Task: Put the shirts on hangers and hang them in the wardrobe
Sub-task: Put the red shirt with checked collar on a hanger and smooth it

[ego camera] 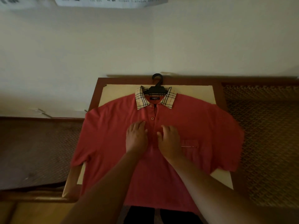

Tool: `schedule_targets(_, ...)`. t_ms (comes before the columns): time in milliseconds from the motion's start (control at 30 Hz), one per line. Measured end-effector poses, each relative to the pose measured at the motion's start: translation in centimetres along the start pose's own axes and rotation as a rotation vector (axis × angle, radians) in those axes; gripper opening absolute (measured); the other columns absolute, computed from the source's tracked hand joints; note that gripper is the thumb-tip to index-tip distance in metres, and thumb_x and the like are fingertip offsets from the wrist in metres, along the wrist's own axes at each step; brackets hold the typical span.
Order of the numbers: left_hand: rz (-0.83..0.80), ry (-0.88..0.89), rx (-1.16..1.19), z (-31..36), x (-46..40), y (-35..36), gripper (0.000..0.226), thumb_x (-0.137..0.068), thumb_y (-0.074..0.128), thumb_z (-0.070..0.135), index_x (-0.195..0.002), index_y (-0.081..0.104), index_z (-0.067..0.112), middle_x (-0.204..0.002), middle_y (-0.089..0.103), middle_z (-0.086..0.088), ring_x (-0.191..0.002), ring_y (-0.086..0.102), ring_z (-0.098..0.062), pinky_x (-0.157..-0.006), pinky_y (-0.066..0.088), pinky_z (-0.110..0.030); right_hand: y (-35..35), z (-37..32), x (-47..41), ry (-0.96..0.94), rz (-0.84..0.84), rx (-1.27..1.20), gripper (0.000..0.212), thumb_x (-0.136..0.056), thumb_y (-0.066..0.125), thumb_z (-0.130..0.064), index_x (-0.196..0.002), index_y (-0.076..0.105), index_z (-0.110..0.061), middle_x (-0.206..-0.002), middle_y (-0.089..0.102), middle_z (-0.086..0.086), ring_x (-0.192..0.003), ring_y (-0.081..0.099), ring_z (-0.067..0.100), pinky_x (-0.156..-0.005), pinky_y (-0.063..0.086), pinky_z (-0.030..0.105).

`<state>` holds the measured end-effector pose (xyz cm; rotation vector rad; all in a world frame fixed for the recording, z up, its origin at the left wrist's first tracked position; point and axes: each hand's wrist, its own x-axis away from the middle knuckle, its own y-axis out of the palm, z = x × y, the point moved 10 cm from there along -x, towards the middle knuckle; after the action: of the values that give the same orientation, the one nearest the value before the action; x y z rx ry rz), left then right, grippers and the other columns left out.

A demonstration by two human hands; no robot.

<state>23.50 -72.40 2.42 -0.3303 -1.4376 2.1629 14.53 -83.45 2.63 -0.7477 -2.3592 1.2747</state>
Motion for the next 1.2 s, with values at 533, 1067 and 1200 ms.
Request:
schedule_targets(533,0.059,0.087,0.057,1.5,-4.8,0.5,0.023,-0.097,0.047,0.029,-0.111,0.063,0.02,-0.112,0.058,0.0,-0.107,0.048,-0.019,-0.09,0.033,-0.033,1.1,0.6,-5.0,0.301,0.082,-0.024,0.019,-0.091,0.05,-0.017,-0.102,0.06,-0.005,-0.102,0.062,0.012,-0.092,0.06,0.03,-0.066,0.035,0.032)
schedule_targets(1067,-0.105,-0.418,0.894,-0.7,-3.9,3.1,0.015,-0.095,0.055,0.017,-0.083,0.064,0.015,-0.067,0.063,0.0,-0.051,0.054,-0.008,-0.046,0.043,-0.022,0.9,1.9,-5.7,0.393,0.068,-0.323,0.014,-0.091,0.058,-0.017,-0.083,0.064,-0.007,-0.07,0.058,-0.001,-0.056,0.052,0.009,-0.044,0.031,0.019)
schedule_targets(1200,-0.105,-0.393,0.901,-0.9,-3.7,3.1,0.018,-0.095,0.055,0.017,-0.079,0.063,0.02,-0.066,0.064,0.003,-0.047,0.051,-0.005,-0.043,0.043,-0.02,0.7,1.9,-5.3,0.388,0.107,-0.356,0.008,-0.09,0.057,-0.013,-0.089,0.063,-0.01,-0.078,0.06,-0.001,-0.062,0.054,0.011,-0.046,0.033,0.019)
